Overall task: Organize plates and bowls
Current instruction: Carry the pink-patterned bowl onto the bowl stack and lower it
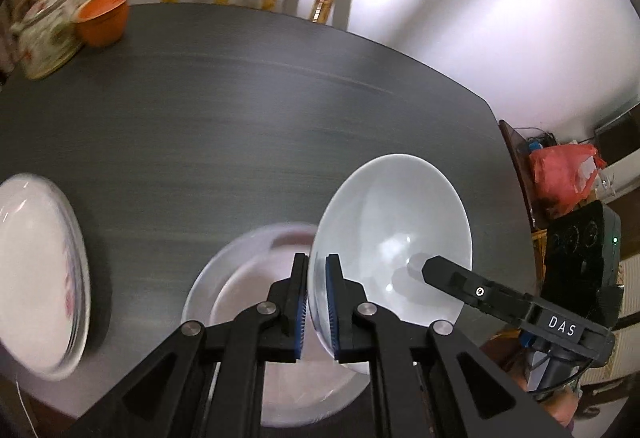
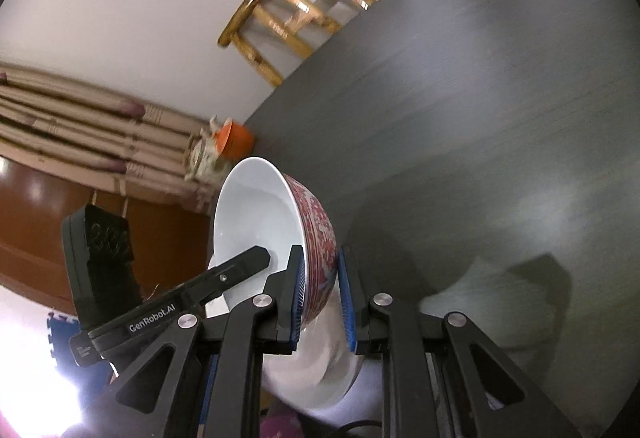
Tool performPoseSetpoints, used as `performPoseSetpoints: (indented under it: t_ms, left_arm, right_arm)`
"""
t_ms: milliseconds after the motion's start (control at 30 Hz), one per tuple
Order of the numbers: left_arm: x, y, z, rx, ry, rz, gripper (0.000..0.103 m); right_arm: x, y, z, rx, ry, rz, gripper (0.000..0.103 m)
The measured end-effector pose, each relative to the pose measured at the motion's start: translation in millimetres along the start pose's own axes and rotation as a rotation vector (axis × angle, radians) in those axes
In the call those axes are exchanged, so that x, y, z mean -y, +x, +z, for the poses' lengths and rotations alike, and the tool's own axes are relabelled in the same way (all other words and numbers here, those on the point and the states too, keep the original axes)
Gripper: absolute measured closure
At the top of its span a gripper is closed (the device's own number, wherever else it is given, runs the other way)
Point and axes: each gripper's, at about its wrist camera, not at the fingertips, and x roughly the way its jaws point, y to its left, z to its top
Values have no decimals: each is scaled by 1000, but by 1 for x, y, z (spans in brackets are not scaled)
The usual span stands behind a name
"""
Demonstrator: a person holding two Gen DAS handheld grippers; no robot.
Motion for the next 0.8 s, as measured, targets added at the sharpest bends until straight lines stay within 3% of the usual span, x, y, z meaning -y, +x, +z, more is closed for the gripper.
performPoseSetpoints:
  t_ms: [367,800]
  left_arm:
    - [-31,-2,-37,-6,-29,41,95]
    - [-33,12,-38,-11,2,67,94]
  right_arm:
    - [-24,18,-54,-84,-27,-30,85]
    - [-24,35,-61,-101,-29,-99,86]
